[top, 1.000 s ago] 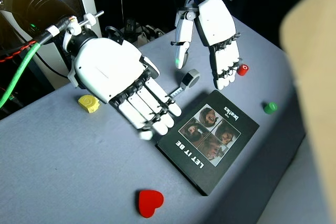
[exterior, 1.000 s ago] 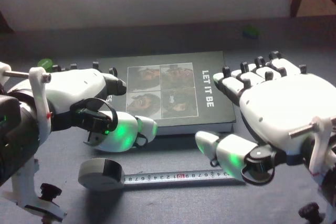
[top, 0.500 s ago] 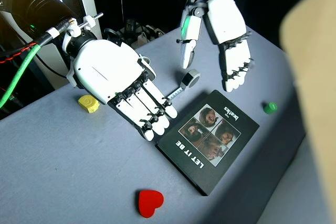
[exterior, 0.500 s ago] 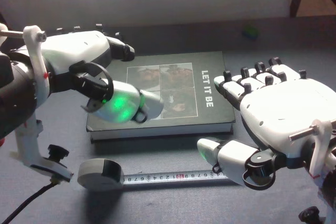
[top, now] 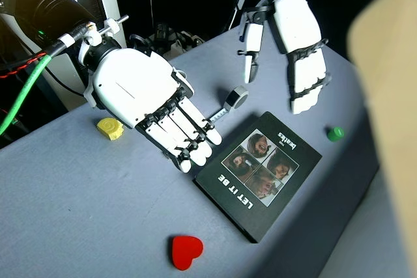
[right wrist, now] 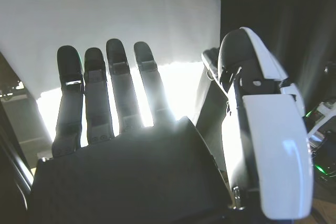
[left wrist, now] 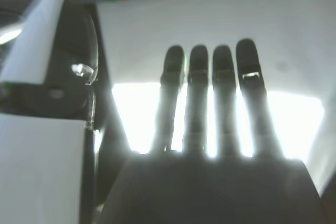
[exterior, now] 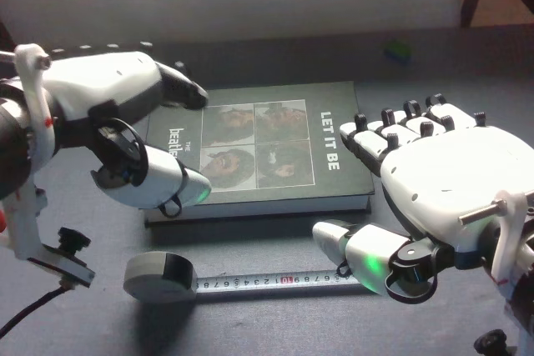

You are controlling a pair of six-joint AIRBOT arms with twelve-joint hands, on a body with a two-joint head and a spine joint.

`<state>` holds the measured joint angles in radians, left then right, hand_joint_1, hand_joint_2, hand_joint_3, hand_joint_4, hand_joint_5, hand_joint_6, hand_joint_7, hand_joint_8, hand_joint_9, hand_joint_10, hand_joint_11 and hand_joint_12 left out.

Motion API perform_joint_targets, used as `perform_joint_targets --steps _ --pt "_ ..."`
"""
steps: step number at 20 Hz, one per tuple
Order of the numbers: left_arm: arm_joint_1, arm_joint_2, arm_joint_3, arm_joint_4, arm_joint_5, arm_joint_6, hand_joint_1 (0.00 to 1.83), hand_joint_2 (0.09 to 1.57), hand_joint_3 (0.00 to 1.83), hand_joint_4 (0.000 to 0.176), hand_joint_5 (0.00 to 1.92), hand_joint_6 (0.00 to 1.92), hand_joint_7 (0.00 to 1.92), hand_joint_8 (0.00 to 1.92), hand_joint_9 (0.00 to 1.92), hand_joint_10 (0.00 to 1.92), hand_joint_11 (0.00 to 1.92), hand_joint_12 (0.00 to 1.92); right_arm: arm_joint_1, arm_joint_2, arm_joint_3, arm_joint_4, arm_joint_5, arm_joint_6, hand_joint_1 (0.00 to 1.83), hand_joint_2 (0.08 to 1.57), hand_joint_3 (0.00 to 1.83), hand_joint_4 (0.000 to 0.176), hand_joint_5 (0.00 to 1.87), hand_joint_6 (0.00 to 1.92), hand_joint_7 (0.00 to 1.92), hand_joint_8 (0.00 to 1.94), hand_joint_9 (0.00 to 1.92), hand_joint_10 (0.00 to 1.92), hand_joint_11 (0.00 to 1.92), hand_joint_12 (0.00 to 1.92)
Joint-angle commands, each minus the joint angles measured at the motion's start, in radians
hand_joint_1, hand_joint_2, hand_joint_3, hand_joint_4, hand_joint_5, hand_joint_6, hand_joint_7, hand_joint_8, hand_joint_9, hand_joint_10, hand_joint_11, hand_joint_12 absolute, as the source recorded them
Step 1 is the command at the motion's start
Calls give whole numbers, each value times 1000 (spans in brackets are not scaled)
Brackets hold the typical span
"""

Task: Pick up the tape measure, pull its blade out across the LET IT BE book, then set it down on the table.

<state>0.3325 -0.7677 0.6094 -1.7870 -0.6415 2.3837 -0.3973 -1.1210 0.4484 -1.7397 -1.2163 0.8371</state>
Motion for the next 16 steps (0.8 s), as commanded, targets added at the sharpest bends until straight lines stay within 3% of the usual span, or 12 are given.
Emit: perform_joint_targets --steps 1,3,4,7,9,10,11,12,13,14,15,16 --pt "-10 8 5 67 6 11 949 1054 3 0 481 15 447 14 387 12 229 566 6 4 -7 -92 -39 8 118 1202 1 19 185 8 234 7 179 5 0 812" --pt "-13 9 15 69 13 13 975 1060 1 0 510 7 499 12 415 8 251 563 6 4 -7 -92 -39 9 114 1210 3 19 189 7 242 6 180 4 0 795" --pt "4 10 30 119 51 -72 993 1070 1 0 539 6 539 8 437 6 266 571 6 4 -7 -92 -38 9 113 1211 3 19 185 4 238 3 181 3 0 792" --pt "123 31 40 453 90 -603 1029 1087 5 0 584 15 568 9 461 8 286 580 6 4 -7 -92 -36 10 120 1210 2 19 181 1 231 0 181 2 0 775" --pt "223 49 51 700 114 -940 1047 1084 1 0 614 18 581 9 482 12 297 585 6 4 -7 -92 -36 10 116 1214 2 17 205 6 250 4 212 9 0 869" --pt "255 57 55 802 115 -1047 1049 1084 1 0 622 19 585 9 485 11 300 586 6 4 -7 -92 -36 10 112 1220 3 16 205 4 250 2 212 7 0 865" --pt "347 77 64 1039 108 -1323 1052 1083 0 0 624 8 589 4 490 5 305 582 5 4 -7 -92 -36 11 110 1221 3 14 198 0 249 1 210 5 0 860" --pt "388 81 65 1106 89 -1417 1052 1083 0 0 624 8 589 4 490 5 305 582 5 4 -7 -92 -36 11 110 1221 3 14 198 0 249 1 210 5 0 860" --pt "398 81 65 1129 75 -1443 1052 1083 0 0 624 8 589 4 490 5 305 582 5 4 -7 -92 -36 11 110 1221 3 14 198 0 249 1 210 5 0 860" --pt "463 81 64 1204 -13 -1523 1057 1085 1 0 628 7 594 5 495 6 304 580 5 4 -7 -92 -37 11 111 1223 3 0 190 0 234 1 208 3 0 841" --pt "510 77 65 1231 -70 -1583 1057 1085 1 0 628 7 594 5 495 6 304 580 5 4 -7 -92 -37 11 111 1223 3 0 190 0 234 1 208 3 0 841" --pt "556 68 68 1252 -107 -1622 1075 1091 2 0 627 4 594 3 503 6 285 579 5 4 -7 -92 -37 11 150 1208 0 0 240 12 270 6 230 7 0 959"
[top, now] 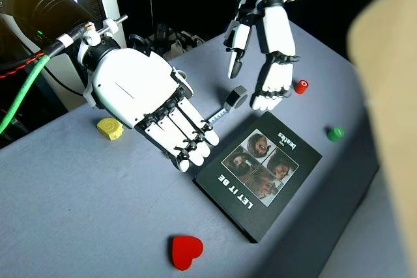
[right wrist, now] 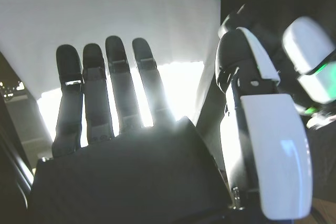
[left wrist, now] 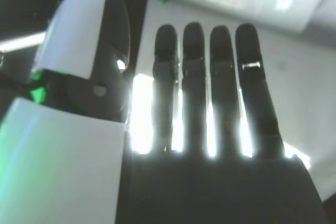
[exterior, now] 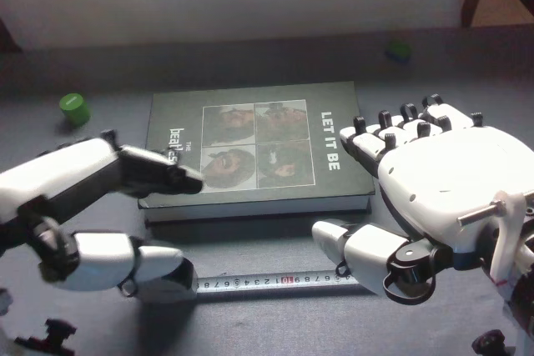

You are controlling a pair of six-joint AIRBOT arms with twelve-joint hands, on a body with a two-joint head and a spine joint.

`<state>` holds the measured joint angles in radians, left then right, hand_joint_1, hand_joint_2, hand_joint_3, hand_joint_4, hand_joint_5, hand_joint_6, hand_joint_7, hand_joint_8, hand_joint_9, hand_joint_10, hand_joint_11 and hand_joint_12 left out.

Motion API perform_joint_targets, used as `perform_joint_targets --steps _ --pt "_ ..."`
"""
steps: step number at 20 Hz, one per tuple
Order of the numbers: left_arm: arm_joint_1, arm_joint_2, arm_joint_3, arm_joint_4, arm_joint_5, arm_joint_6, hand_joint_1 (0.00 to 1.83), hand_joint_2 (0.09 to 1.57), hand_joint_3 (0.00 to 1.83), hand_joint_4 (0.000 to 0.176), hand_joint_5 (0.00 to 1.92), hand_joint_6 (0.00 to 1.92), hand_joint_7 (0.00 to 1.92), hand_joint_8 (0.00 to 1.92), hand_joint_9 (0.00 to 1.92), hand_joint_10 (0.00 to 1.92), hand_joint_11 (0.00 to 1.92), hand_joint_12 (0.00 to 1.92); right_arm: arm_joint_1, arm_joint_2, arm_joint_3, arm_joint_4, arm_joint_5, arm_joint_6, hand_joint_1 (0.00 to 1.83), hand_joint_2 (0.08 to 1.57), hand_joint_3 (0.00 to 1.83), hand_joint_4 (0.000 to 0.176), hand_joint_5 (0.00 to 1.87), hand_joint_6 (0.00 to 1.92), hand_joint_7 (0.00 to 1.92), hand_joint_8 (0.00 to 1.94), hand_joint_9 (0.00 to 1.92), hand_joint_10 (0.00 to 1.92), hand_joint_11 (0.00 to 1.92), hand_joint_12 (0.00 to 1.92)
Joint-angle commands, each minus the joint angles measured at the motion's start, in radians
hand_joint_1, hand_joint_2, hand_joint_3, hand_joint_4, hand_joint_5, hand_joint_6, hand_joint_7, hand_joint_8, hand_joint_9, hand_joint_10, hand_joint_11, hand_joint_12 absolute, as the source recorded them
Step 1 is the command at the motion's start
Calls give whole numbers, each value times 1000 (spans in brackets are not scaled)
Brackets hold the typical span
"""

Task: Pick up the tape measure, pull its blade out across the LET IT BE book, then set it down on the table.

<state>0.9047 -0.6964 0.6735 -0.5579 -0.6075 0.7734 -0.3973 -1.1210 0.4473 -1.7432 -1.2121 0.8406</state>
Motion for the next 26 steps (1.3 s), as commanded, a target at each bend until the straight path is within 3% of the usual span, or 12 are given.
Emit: perform_joint_targets --steps 1,6,16,26 --pt "16 -14 10 43 -162 -39 1079 1094 3 0 640 8 599 4 518 11 299 588 5 4 -6 -89 -41 8 162 1203 0 0 248 11 282 8 233 6 0 970" --pt "100 -68 44 78 -250 -116 1085 1099 3 0 650 7 608 4 531 9 303 599 5 4 -6 -89 -41 8 184 1185 0 0 259 7 301 5 239 5 0 978" --pt "193 -113 83 93 -294 -116 1098 1095 0 0 655 2 635 7 558 10 306 609 4 4 -7 -89 -41 8 208 1184 0 0 258 4 314 6 248 5 0 987" --pt "234 -146 109 97 -312 -116 1114 1085 0 0 679 9 654 9 559 5 309 604 1 4 -8 -89 -41 8 194 1191 2 0 248 1 315 2 260 7 0 973"
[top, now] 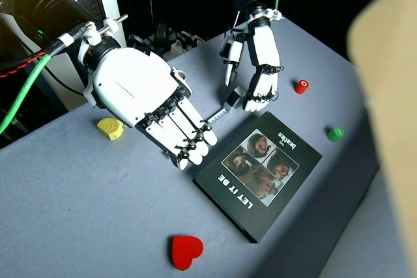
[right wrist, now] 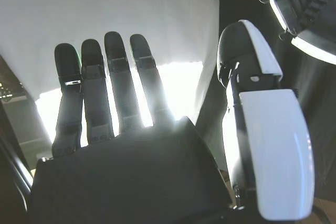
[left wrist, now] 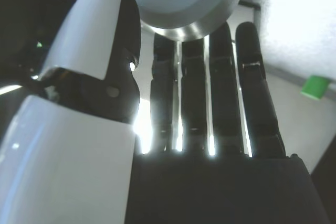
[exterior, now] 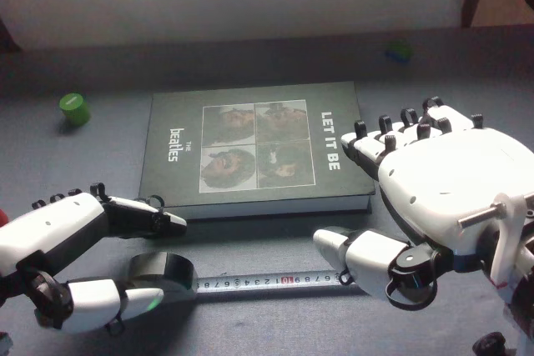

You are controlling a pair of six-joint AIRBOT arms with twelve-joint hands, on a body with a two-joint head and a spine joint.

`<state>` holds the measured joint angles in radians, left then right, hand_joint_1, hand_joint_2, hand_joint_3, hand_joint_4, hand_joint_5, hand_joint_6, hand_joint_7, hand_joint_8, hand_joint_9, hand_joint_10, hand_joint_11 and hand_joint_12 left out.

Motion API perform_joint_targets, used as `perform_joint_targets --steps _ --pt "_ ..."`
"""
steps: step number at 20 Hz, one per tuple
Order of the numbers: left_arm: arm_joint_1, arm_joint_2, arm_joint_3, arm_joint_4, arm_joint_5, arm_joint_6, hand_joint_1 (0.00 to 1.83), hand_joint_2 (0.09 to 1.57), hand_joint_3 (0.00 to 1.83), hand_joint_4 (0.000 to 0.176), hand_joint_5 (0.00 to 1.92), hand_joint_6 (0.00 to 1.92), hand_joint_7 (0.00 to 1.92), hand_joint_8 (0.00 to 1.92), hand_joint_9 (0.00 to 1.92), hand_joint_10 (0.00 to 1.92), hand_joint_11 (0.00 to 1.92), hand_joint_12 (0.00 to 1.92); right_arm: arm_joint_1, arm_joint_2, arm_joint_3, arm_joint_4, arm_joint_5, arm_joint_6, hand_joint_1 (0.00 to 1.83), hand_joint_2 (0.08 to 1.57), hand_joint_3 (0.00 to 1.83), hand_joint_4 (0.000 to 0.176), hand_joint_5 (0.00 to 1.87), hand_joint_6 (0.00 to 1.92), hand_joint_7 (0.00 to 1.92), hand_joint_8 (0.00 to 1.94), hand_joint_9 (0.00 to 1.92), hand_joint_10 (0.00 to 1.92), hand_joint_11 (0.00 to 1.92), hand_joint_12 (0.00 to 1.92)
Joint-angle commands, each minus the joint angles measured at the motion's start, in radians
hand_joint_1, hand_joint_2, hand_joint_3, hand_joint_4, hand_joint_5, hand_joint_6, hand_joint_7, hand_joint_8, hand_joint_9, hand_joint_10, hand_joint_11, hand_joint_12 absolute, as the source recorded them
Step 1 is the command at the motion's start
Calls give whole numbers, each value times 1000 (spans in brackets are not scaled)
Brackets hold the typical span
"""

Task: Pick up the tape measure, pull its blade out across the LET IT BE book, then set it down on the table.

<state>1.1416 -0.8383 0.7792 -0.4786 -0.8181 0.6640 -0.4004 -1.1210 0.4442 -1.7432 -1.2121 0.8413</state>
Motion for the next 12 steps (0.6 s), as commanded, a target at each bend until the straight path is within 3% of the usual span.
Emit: perform_joint_targets --steps 1,12 --pt "-2 -6 6 17 -102 -7 1117 1081 0 0 680 8 657 9 562 5 309 604 4 4 -6 -89 -40 7 194 1191 2 0 247 0 314 1 260 7 0 973" --pt "22 -34 26 16 -134 -31 1127 1079 0 0 664 1 650 1 564 3 320 601 2 4 -6 -89 -40 6 187 1188 0 0 258 4 317 1 281 10 0 989"
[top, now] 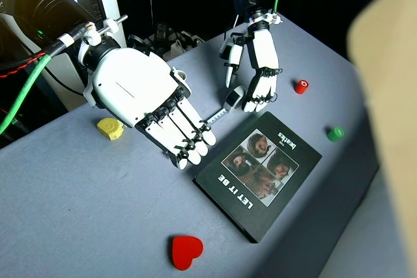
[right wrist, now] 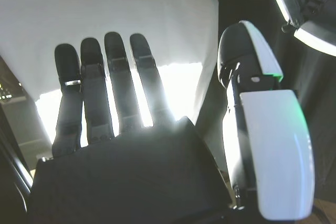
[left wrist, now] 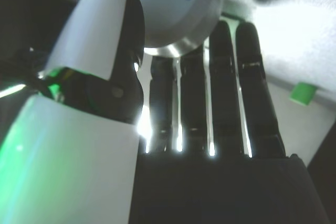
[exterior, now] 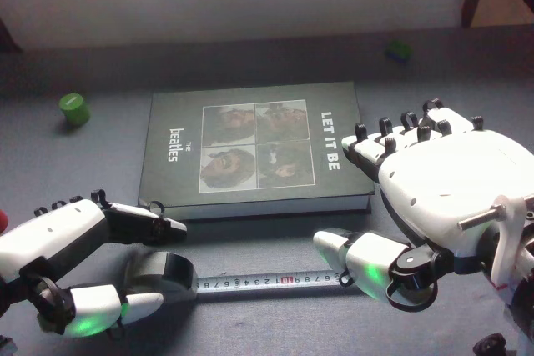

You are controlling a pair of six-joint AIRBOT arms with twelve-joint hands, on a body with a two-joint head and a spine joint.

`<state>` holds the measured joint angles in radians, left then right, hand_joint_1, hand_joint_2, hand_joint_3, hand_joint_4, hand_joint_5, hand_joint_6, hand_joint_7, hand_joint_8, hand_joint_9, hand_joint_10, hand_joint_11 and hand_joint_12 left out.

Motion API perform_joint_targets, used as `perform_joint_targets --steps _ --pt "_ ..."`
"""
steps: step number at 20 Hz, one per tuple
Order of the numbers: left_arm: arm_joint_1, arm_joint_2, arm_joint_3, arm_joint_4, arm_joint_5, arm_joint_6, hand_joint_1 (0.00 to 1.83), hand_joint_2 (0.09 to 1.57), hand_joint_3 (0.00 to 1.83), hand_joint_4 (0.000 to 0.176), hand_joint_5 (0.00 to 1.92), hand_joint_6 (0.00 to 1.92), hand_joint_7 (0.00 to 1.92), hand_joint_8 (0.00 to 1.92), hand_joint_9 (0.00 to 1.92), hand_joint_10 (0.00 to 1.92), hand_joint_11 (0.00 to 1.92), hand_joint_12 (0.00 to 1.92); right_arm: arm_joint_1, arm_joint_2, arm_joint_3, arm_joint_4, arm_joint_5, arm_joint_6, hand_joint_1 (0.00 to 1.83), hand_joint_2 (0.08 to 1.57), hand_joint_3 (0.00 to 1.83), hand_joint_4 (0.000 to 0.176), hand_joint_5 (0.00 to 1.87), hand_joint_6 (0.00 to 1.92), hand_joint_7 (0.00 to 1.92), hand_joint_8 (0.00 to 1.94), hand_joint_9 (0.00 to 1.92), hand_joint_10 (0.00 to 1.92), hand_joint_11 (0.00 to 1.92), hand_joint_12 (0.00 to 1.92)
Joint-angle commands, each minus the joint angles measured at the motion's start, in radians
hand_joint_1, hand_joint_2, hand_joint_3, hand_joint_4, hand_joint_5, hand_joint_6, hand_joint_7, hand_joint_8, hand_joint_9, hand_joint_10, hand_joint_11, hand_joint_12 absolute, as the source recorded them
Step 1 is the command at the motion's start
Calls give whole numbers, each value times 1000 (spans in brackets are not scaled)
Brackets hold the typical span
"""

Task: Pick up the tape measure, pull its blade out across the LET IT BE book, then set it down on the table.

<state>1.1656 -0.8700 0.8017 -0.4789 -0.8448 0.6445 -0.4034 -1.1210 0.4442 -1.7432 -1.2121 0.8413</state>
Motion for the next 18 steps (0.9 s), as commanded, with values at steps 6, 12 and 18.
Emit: perform_joint_targets --steps 6,12,18 --pt "8 -15 5 18 -116 -22 1127 1079 0 0 665 1 646 0 562 1 330 601 5 4 -6 -89 -40 6 188 1188 0 0 268 4 325 2 290 7 0 1014" --pt "20 -26 10 18 -119 -18 1132 1084 1 0 658 0 641 1 559 0 321 599 5 4 -6 -89 -40 6 189 1188 0 0 270 2 324 0 292 4 0 1002" --pt "32 -35 15 20 -119 -3 1179 1085 0 0 709 5 675 3 649 10 434 641 5 4 -7 -89 -38 6 190 1188 0 0 262 0 314 0 286 2 0 992"
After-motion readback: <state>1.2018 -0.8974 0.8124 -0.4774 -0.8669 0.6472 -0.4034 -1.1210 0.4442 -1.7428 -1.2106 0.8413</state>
